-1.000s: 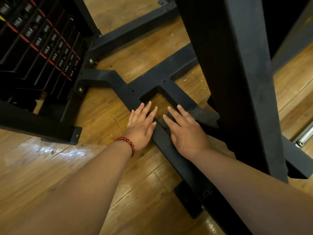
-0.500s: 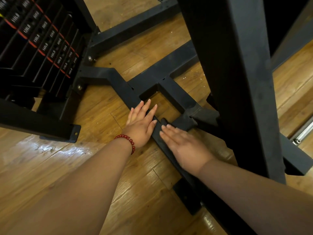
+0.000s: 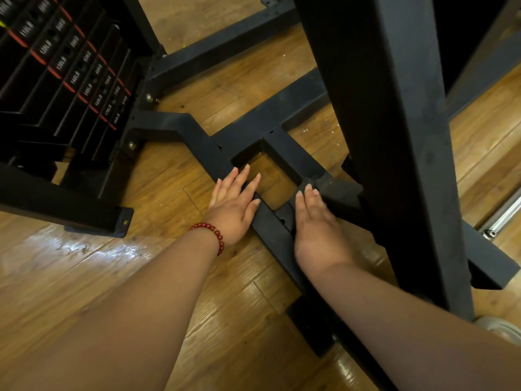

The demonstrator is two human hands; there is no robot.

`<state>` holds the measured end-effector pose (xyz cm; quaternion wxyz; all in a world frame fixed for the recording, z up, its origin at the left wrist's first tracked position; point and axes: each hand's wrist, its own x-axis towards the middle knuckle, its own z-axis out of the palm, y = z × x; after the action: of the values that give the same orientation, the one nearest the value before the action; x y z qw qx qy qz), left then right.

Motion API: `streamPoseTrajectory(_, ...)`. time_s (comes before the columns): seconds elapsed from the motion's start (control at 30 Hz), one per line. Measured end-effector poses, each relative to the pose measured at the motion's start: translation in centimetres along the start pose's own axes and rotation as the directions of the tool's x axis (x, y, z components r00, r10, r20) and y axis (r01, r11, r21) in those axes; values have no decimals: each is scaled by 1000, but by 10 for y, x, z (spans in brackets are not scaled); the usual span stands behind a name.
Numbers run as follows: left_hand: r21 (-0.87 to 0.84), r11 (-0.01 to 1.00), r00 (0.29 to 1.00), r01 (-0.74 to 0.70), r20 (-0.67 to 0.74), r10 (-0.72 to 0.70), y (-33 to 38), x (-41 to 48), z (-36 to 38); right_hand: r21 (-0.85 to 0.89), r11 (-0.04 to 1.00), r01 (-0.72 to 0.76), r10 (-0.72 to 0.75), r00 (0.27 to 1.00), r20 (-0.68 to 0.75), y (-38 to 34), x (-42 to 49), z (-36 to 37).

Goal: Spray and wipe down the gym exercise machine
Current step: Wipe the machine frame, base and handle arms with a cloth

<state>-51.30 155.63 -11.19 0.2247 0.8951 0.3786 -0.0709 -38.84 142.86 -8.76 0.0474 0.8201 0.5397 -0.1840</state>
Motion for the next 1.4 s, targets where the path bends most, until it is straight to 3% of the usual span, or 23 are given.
streamPoseTrajectory(0.17, 17, 1000, 1000, 4, 18, -5, 0, 1, 1, -82, 954, 289, -285, 957, 61, -6, -26, 4)
streamPoseTrajectory(0.33, 45, 999, 1000, 17, 24, -18, 2, 0, -1, 12, 1000, 20, -21, 997, 78, 5, -4, -13)
streamPoseTrajectory(0.5, 75, 994, 996, 75, 35, -77, 11, -4, 0, -77, 931, 357, -337, 922, 191, 1, -43, -2)
streamPoseTrajectory(0.57, 60, 994, 995, 91, 25, -93, 21, -12, 5, -90, 906, 414, -388, 896, 217, 12, -45, -5)
streamPoseTrajectory(0.8, -34, 999, 999, -21, 32, 22, 22, -41, 21, 26, 932, 362, -360, 914, 186, 9, -25, -5)
streamPoseTrajectory(0.9, -27, 999, 997, -47, 63, 49, 17, -39, 17, 27, 858, 513, -491, 802, 340, 31, -46, -5)
streamPoseTrajectory(1.0, -25, 998, 996, -52, 76, 54, 20, -39, 15, 33, 810, 586, -529, 705, 472, 46, -60, -12)
streamPoseTrajectory(1.23, 25, 1000, 995, 1, 103, -3, 26, -39, 12, 33, 880, 474, -465, 846, 261, 23, -25, -10)
streamPoseTrajectory(1.4, 9, 998, 994, 67, 83, -68, 46, -52, 16, 38, 820, 570, -530, 734, 425, 57, -66, -4)
